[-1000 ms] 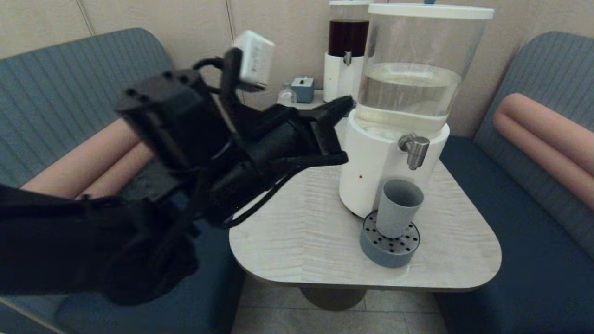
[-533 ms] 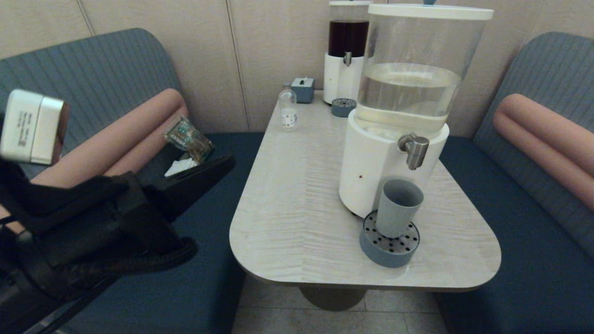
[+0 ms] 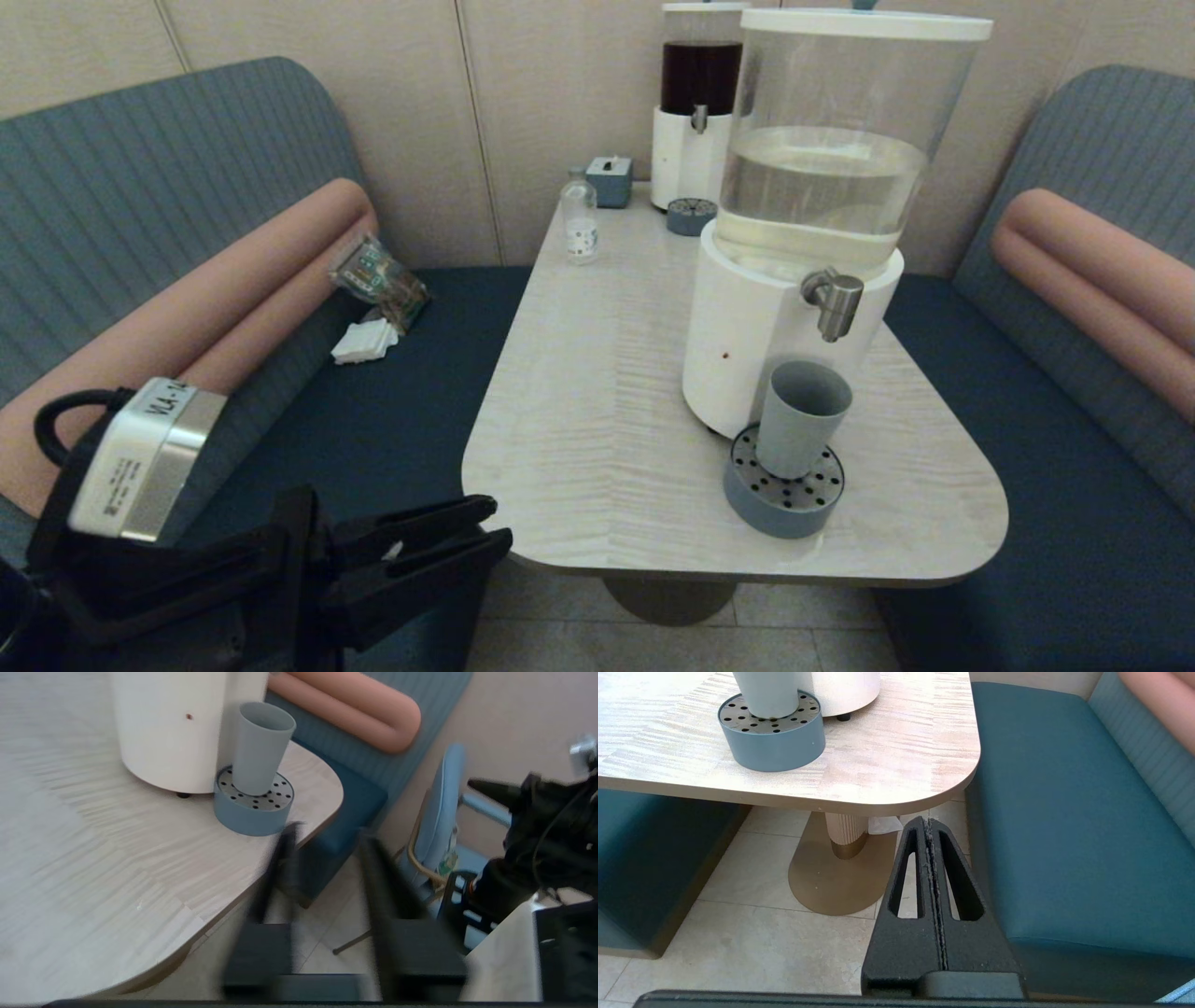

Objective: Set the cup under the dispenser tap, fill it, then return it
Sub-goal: Place the cup next to the water dispenser

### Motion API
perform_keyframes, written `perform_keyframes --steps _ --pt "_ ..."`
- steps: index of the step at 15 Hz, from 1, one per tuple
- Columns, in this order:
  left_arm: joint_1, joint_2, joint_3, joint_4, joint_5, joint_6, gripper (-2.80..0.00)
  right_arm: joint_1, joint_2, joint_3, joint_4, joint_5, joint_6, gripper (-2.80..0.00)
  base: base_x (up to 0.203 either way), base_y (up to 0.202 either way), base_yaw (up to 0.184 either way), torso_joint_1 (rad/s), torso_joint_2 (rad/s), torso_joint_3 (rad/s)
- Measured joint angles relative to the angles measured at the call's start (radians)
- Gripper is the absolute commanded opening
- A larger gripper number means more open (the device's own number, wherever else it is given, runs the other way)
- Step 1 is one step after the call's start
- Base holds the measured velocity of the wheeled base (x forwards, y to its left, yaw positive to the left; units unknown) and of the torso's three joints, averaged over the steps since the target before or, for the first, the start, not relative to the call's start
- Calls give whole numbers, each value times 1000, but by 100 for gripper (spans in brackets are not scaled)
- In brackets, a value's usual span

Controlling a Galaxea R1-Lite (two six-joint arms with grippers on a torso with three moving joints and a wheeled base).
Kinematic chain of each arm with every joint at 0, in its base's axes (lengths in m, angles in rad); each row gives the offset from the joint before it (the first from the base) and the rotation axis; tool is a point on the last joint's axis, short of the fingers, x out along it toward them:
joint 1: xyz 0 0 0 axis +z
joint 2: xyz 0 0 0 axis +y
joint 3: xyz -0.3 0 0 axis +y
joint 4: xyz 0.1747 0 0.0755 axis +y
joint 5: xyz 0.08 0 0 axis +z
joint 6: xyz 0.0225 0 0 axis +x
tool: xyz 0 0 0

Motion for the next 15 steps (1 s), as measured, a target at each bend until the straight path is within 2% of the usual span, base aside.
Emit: perform_keyframes --steps 3,5,8,11,15 --pt "0 106 1 -112 -18 69 0 0 0 0 0 1 0 -280 0 0 0 0 0 0" --pt "2 216 2 -227 -34 130 0 0 0 0 0 0 0 -280 0 0 0 0 0 0" --pt "3 416 -36 -405 -89 174 0 0 0 0 0 0 0 -280 0 0 0 0 0 0" --pt "-2 585 -197 -469 -140 187 0 0 0 0 1 0 0 -280 0 0 0 0 0 0" --pt "-24 780 -397 -475 -148 197 0 0 0 0 0 0 0 -280 0 0 0 0 0 0"
